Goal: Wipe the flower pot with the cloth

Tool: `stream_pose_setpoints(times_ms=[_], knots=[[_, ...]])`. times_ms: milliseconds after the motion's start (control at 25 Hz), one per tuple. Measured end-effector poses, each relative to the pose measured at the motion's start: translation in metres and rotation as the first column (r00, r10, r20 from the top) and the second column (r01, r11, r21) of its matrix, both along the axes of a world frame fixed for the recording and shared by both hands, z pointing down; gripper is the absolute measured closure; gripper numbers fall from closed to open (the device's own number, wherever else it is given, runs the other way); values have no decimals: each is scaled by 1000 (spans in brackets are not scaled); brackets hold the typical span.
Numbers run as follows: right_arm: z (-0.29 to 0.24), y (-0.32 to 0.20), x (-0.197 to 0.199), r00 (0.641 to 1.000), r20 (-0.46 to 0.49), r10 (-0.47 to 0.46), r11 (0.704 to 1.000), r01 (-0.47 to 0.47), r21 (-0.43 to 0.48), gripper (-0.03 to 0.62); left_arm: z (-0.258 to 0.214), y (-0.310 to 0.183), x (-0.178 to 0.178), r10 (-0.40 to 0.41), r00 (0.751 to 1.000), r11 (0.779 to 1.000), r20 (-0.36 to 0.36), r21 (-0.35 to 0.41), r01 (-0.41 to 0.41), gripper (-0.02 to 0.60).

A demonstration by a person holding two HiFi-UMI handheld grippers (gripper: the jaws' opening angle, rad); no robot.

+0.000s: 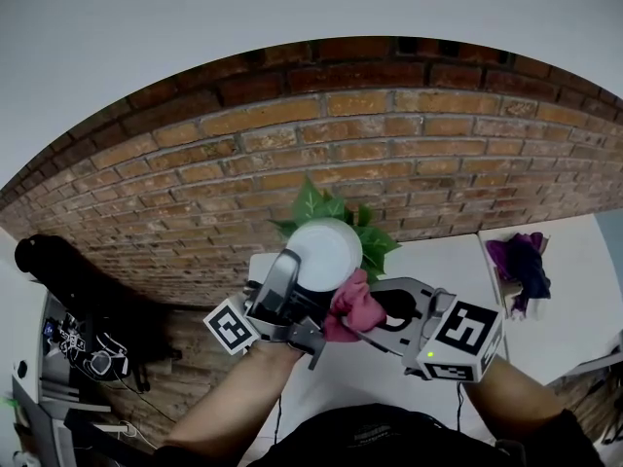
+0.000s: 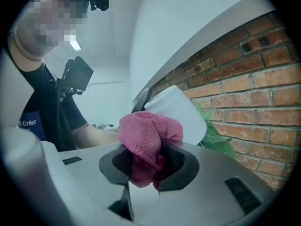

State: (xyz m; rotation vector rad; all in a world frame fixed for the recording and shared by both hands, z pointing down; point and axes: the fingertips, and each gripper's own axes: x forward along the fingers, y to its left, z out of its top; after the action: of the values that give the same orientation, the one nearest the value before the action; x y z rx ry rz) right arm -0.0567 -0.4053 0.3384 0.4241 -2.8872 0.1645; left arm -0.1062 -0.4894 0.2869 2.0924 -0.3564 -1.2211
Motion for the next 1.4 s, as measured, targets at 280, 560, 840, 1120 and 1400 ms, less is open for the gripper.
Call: stream_pose_setpoints(times_ms=[280, 560, 840, 1120, 1400], knots=[[20, 4, 0, 998, -67, -13, 1000, 13, -5, 496, 14, -3, 20, 1, 986, 1000, 167, -6, 0, 46], [26, 11, 3, 991, -133, -25, 999, 28, 22, 496, 25, -1, 31, -28, 935, 998, 355, 54, 9, 48], [20, 21, 9, 988, -151, -40, 998, 47, 42, 496, 30, 3, 33, -42, 895, 995, 445, 96, -1, 48], [6, 23, 21, 992, -127, -11, 998, 19, 61, 496, 39, 6, 31, -68, 853, 993, 517, 121, 6, 49], [-4, 19, 26, 993, -120, 19, 997, -11, 71, 496, 51, 18, 44, -57, 791, 987, 609, 151, -45, 51]])
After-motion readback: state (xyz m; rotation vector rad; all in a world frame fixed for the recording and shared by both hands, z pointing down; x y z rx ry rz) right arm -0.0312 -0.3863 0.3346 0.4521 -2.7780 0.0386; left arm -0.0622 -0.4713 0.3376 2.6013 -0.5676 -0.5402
